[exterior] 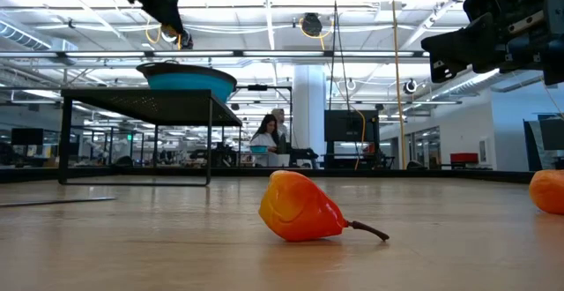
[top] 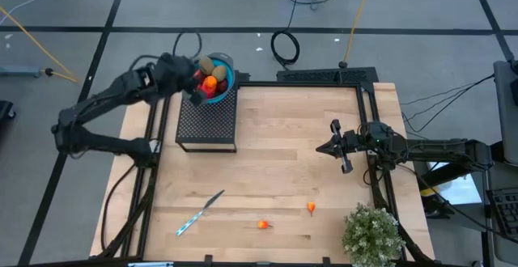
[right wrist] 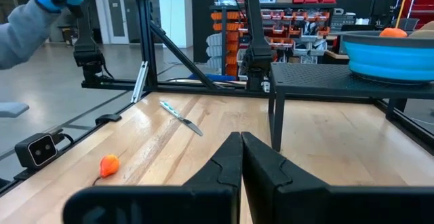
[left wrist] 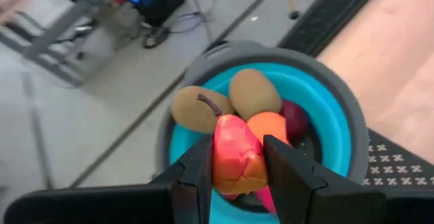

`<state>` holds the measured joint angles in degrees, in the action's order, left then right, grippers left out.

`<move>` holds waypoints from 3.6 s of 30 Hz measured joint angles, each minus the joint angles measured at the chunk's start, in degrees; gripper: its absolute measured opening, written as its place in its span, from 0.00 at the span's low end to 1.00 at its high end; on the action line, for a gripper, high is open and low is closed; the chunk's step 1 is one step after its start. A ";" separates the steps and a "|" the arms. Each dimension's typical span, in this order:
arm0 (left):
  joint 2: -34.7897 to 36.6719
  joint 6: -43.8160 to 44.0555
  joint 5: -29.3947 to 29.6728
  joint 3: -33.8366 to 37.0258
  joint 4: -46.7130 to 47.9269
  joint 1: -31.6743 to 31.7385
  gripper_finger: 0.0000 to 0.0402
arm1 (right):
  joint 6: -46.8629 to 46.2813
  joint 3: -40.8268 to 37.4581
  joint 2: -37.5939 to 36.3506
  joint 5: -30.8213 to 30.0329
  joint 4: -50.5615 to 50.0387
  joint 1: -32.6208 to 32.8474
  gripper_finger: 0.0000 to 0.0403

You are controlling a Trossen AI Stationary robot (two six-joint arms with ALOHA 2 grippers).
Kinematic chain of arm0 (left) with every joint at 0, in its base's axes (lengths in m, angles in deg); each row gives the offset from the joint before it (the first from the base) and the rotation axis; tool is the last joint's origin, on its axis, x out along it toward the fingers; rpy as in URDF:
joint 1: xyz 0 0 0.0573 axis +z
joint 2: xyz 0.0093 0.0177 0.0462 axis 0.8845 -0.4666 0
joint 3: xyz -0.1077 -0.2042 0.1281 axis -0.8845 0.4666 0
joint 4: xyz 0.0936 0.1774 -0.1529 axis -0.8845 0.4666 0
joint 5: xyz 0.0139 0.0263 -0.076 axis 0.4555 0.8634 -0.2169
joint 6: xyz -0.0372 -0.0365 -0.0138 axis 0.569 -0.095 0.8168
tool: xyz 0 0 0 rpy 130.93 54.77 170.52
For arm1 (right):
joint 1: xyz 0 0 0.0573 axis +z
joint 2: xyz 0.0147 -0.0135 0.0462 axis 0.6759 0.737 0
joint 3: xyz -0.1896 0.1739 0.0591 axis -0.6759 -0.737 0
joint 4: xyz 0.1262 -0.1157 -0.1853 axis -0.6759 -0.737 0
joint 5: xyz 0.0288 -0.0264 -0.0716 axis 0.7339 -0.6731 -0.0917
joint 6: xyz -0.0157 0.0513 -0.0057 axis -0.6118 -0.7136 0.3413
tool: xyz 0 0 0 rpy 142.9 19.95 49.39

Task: Pick & Place Fruit
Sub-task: Put the bottom left peach into the blue strainer bowl on the shelf, then put the left peach into the blue strainer bowl on the shelf

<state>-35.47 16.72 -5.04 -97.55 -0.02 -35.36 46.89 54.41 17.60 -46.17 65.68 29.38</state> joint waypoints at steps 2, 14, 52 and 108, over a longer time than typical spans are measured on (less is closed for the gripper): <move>-0.59 -1.73 -5.21 0.00 -1.56 3.47 0.27 | 0.00 0.00 0.00 0.00 0.00 0.00 0.00; -8.37 6.31 -18.13 0.00 1.67 17.62 0.27 | 0.02 0.00 0.00 0.00 0.00 0.00 0.00; -11.41 9.88 -24.18 0.02 5.34 20.28 0.63 | -0.54 0.00 0.00 0.10 -0.07 0.00 0.00; -34.58 6.79 -17.04 0.00 -23.64 -53.94 0.65 | -6.21 0.00 0.02 -0.20 -1.33 10.75 0.00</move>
<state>-70.05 23.51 -22.08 -97.55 -23.66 -89.29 40.69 54.41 17.62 -46.36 64.34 40.13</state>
